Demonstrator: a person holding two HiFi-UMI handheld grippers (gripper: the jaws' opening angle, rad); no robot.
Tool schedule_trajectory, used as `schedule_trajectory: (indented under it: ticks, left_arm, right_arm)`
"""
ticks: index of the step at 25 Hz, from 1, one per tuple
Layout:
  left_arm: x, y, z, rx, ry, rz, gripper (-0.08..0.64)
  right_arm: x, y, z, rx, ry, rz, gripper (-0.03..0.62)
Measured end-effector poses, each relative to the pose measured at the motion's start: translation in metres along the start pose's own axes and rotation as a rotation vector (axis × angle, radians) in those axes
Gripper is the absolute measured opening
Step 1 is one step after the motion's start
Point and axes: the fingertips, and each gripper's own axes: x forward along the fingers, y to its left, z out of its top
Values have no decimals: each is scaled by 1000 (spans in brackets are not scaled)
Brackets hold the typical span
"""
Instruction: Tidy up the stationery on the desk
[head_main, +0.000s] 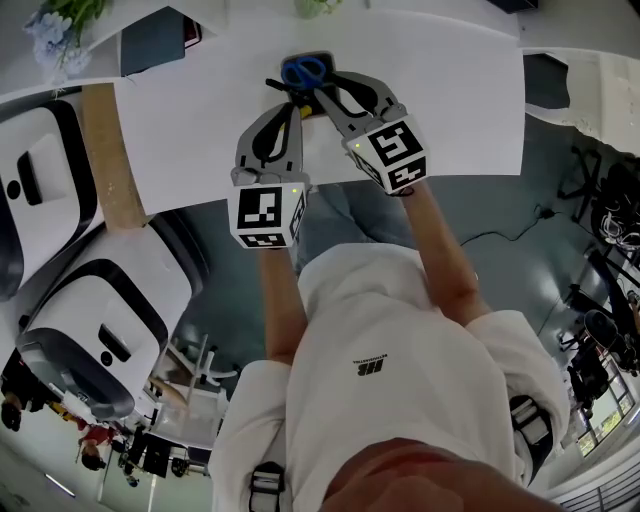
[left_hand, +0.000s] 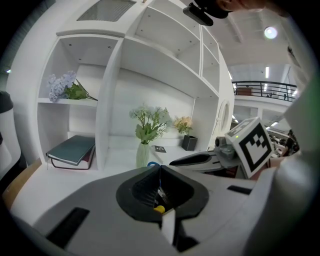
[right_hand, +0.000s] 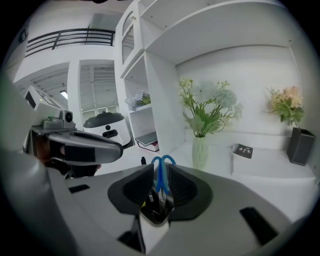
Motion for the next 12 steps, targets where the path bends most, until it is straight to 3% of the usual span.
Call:
schedule_trajectory:
  ticks: [12]
  left_arm:
    - [-17, -11, 11, 64, -8, -26, 0]
  right_arm:
    - [-56, 8, 14, 26, -45, -75, 6]
